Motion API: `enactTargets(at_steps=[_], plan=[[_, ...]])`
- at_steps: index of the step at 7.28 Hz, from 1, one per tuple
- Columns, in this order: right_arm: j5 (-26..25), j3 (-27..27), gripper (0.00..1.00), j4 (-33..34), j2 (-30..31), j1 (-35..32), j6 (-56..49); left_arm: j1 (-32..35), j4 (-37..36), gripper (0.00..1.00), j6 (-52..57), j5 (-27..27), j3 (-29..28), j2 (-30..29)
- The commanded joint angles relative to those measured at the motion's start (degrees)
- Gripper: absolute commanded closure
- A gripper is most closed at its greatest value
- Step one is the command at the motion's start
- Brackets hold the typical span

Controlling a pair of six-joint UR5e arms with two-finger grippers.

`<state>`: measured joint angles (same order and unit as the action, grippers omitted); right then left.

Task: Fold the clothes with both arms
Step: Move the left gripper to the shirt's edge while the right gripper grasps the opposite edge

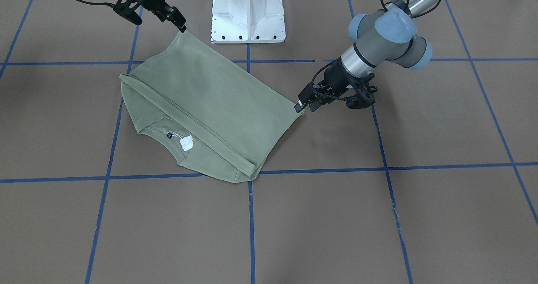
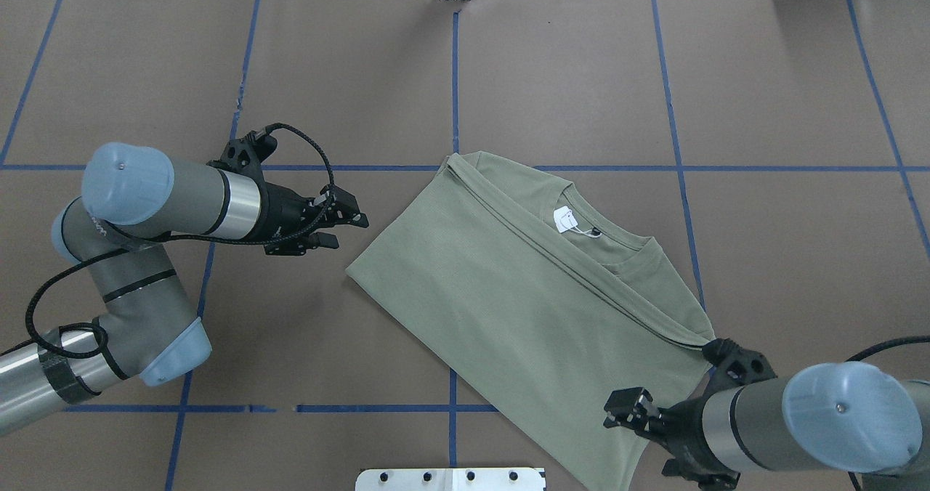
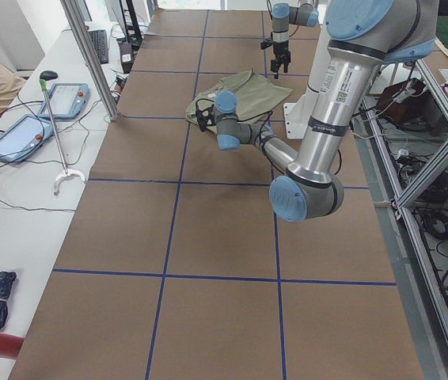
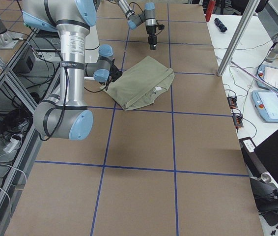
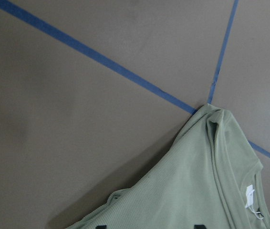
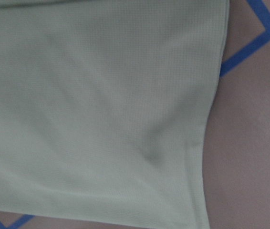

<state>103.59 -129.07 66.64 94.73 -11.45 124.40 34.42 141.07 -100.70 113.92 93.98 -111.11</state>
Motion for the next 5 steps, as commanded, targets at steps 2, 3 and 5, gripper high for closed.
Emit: enactTargets(at_steps=[2,3,5], plan=[[0.12,2.31,0.0,-0.01,-3.3,-11.82,-1.61,-1.9,-0.89,0.32,0.07,-1.68,-1.51,0.28],[0.47,4.42,0.0,0.07,-6.37,-13.49,-2.23,-2.6,-0.98,0.33,0.07,-3.34,-1.69,0.63],[0.38,6.02,0.0,0.07,-7.36,-13.86,-2.58,-3.31,-0.98,0.33,-0.11,-3.71,-1.87,0.63]])
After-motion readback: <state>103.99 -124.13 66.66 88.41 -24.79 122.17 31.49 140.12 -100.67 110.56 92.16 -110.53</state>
